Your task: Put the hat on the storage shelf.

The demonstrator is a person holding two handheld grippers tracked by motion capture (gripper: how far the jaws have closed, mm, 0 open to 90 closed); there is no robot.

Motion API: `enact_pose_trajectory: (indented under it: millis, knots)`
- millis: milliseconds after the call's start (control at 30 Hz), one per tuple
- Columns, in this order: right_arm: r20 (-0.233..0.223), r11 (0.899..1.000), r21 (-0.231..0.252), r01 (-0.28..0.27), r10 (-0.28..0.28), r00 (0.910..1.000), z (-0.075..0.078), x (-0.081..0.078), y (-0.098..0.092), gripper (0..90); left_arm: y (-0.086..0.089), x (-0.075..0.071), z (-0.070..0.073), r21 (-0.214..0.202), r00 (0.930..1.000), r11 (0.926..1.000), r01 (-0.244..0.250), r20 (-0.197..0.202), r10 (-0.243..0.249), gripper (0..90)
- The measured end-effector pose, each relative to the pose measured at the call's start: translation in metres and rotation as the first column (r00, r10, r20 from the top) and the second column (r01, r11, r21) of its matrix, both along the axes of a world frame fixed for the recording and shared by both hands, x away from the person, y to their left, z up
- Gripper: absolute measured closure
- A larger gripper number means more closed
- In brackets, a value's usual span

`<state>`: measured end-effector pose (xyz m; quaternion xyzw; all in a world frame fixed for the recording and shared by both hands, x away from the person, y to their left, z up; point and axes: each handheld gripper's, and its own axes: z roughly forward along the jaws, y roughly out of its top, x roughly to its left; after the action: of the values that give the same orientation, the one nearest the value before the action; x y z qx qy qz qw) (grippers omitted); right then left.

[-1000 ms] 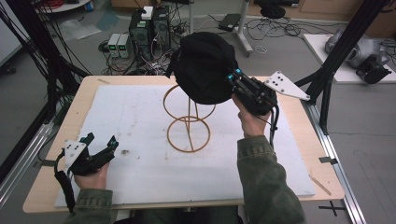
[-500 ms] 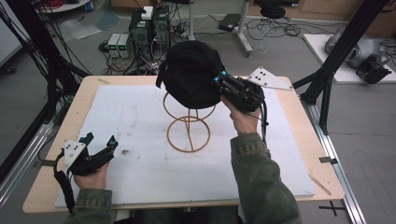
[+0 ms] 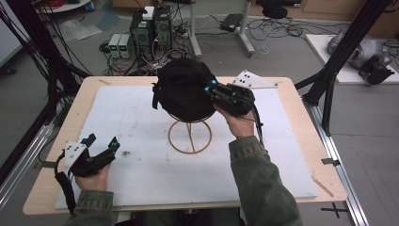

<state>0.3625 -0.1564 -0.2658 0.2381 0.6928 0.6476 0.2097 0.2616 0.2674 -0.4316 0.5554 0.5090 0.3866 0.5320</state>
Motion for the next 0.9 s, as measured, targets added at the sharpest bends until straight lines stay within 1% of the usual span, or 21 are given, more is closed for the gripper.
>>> enact_pose_trajectory:
  millis: [33,67,133,200,300,433,567,633,767,900]
  knots:
    - [-0.005,1.0,0.004,0.003,-0.003,1.0,-0.001,0.0,-0.001,86.7,0.001,0.001,0.0,-0.004,0.9999,1.0,0.004,-0.015,-0.004,18.9]
    - [-0.012,1.0,0.007,0.006,-0.005,0.9999,-0.002,0.0,-0.001,86.7,0.001,0.001,-0.001,-0.006,0.9998,1.0,0.006,-0.017,-0.006,18.9]
    - [-0.031,1.0,-0.003,0.012,-0.013,0.9994,-0.004,0.001,-0.001,86.5,0.001,0.001,0.0,-0.01,0.9999,0.9999,0.004,-0.011,-0.004,18.9]
    - [-0.034,1.0,-0.011,0.01,-0.01,0.9994,-0.006,0.001,0.0,86.2,0.001,0.0,0.001,-0.011,1.0,0.9999,0.002,-0.007,-0.002,18.9]
    - [-0.031,1.0,-0.003,0.007,-0.007,0.9995,-0.007,-0.001,0.001,85.8,0.001,0.001,0.001,-0.011,1.0,0.9999,0.002,-0.007,-0.002,18.9]
    - [-0.038,1.0,-0.016,0.008,-0.009,0.9992,-0.008,0.0,0.003,86.0,0.001,0.001,0.001,-0.008,0.9999,1.0,0.006,-0.012,-0.006,18.9]
    - [-0.037,1.0,-0.017,0.01,-0.011,0.9992,-0.008,-0.001,0.004,85.5,0.002,0.001,0.001,-0.013,1.0,0.9999,0.004,-0.007,-0.004,18.9]
    - [-0.038,1.0,-0.014,0.005,-0.005,0.9993,-0.009,-0.002,0.004,84.3,0.002,0.001,0.001,-0.012,1.0,0.9999,0.004,-0.009,-0.004,18.9]
    - [-0.049,1.0,-0.011,0.016,-0.016,0.9987,-0.012,-0.002,0.003,82.9,0.003,0.001,0.001,-0.013,1.0,0.9999,0.003,-0.008,-0.003,18.9]
    - [-0.066,1.0,0.005,0.022,-0.022,0.9976,-0.014,-0.002,0.001,79.7,0.003,0.0,0.002,-0.014,1.0,0.9999,0.0,-0.008,0.0,19.0]
